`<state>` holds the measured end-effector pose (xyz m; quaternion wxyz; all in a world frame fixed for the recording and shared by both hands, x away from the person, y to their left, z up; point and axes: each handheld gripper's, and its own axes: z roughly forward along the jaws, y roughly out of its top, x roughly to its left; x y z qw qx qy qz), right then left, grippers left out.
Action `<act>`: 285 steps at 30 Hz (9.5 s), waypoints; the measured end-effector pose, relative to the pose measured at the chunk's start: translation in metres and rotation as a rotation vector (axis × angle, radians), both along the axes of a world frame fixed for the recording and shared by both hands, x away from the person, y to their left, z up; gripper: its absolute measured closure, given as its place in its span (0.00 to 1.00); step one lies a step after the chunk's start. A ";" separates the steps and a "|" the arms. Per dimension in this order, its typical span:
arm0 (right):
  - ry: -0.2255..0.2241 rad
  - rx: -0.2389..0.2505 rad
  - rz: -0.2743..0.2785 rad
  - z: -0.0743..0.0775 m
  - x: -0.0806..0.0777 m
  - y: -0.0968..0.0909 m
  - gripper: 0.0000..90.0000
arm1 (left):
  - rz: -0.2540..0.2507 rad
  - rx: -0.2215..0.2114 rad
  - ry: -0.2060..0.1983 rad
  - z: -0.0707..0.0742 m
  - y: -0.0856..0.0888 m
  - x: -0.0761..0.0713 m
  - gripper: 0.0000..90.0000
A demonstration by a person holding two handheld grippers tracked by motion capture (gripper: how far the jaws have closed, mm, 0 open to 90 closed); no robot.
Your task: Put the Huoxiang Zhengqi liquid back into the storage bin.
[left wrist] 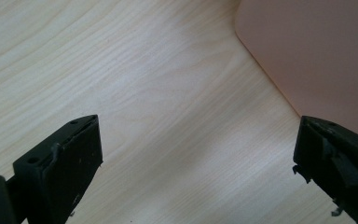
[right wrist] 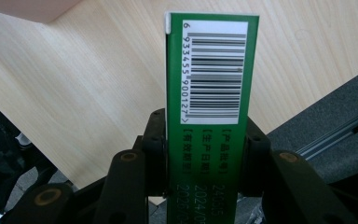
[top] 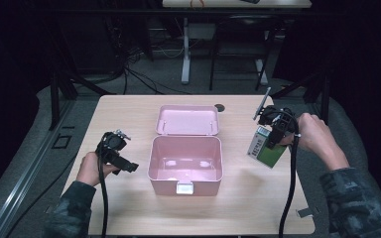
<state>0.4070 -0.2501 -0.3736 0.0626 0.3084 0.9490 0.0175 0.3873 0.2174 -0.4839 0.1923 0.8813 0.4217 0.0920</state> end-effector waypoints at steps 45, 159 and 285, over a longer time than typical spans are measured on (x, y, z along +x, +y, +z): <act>-0.072 -0.006 0.106 0.068 -0.017 0.024 0.70 | -0.005 0.016 0.018 -0.005 -0.001 0.002 0.01; -0.024 0.072 0.498 0.053 -0.031 0.182 0.70 | -0.006 0.033 0.045 -0.014 0.002 0.004 0.01; 0.113 0.202 0.440 -0.040 -0.026 0.158 0.20 | -0.017 0.032 0.049 -0.012 -0.001 0.003 0.01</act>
